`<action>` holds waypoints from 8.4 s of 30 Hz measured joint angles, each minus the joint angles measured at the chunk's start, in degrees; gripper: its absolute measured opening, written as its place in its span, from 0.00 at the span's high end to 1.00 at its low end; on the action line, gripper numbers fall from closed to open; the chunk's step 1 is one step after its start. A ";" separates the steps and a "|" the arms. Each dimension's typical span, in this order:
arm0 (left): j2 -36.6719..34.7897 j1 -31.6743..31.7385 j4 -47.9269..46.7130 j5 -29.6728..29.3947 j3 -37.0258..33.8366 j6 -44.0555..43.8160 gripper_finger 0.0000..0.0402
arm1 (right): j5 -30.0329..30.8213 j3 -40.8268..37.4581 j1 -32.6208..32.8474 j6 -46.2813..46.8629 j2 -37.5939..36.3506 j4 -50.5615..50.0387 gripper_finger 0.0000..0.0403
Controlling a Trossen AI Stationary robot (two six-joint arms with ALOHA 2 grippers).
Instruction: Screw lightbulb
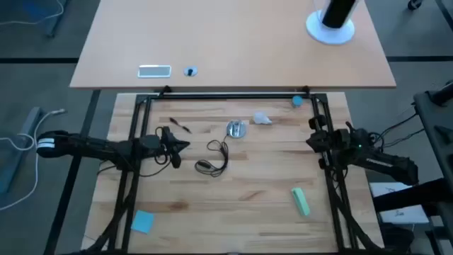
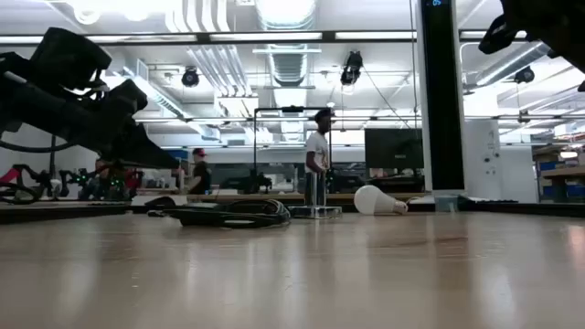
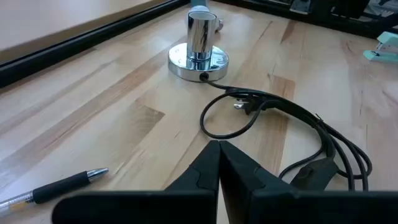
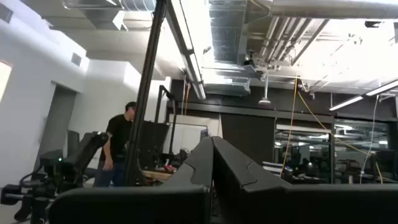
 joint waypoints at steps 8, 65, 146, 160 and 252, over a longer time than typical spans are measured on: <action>0.00 -0.02 0.02 0.00 0.00 0.00 1.00 | 0.00 -0.02 -0.02 0.00 -0.02 0.00 1.00; -0.02 -0.02 34.96 -0.57 0.73 -13.00 1.00 | 18.59 0.02 -0.02 4.81 2.50 -7.54 1.00; 5.09 -0.02 28.08 -9.60 1.81 -4.74 1.00 | 31.91 65.81 -14.32 -17.16 98.94 -76.72 0.34; 9.76 -0.02 29.30 -9.66 1.81 -7.69 1.00 | 32.00 65.70 -14.29 -15.10 98.98 -76.13 0.64; 23.44 0.00 38.85 -9.70 13.55 -1.42 1.00 | 39.27 37.25 1.01 -9.21 111.62 35.60 0.68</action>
